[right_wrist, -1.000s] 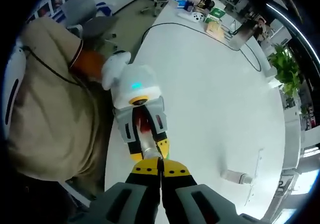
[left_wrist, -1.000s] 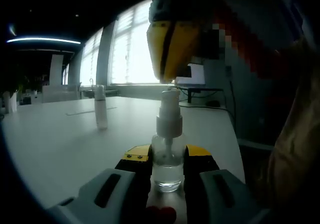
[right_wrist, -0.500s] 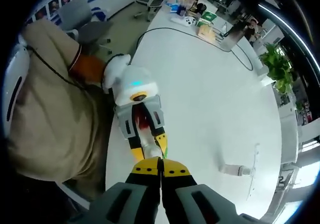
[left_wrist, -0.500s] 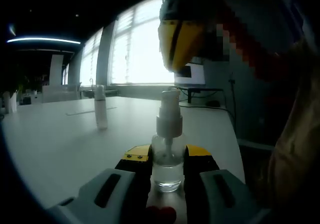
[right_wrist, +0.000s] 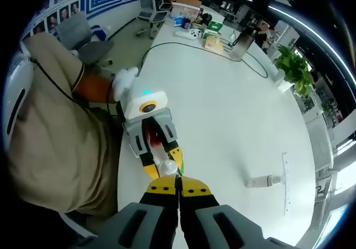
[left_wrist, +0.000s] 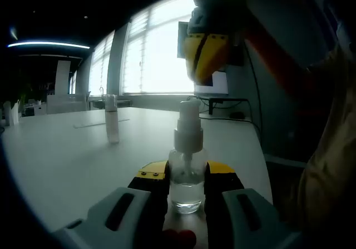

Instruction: Clamp pump bottle remove cover press pump head put on cover

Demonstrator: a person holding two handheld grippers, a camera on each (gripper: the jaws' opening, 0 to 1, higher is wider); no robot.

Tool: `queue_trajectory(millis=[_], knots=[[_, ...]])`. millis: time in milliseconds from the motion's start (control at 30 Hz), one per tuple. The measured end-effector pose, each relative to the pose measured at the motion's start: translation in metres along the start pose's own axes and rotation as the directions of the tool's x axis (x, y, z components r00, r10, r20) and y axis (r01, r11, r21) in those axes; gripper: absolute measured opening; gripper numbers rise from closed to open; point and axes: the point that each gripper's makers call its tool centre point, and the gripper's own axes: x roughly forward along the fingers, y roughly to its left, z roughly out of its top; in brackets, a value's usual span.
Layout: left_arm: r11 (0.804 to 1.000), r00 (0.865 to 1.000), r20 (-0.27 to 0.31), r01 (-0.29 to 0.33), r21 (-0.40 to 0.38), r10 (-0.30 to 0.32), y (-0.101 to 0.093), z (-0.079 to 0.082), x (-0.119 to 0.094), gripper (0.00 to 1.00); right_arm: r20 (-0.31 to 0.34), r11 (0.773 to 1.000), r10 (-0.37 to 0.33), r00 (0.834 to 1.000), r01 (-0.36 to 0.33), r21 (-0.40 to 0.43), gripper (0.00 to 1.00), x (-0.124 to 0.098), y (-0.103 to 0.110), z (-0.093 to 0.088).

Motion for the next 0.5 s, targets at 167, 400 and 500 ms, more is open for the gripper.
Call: queue_trajectory(millis=[167,400,500], knots=[[1.0,1.0,0.0,0.0,0.001,0.0,0.0,0.0,0.0,0.15,0.046,1.0,-0.015,0.999,0.014,0.028,0.0,-0.004,0.0,-0.002],[1.0,1.0,0.0,0.0,0.0,0.0,0.0,0.0,0.0,0.15,0.078,0.998,-0.026,0.997,0.022,0.059,0.0,-0.004,0.001,-0.009],[1.0,1.0,0.0,0.0,0.001,0.0,0.0,0.0,0.0,0.15,0.095,0.997,-0.039,0.995,0.032,0.073,0.0,-0.004,0.0,-0.011]])
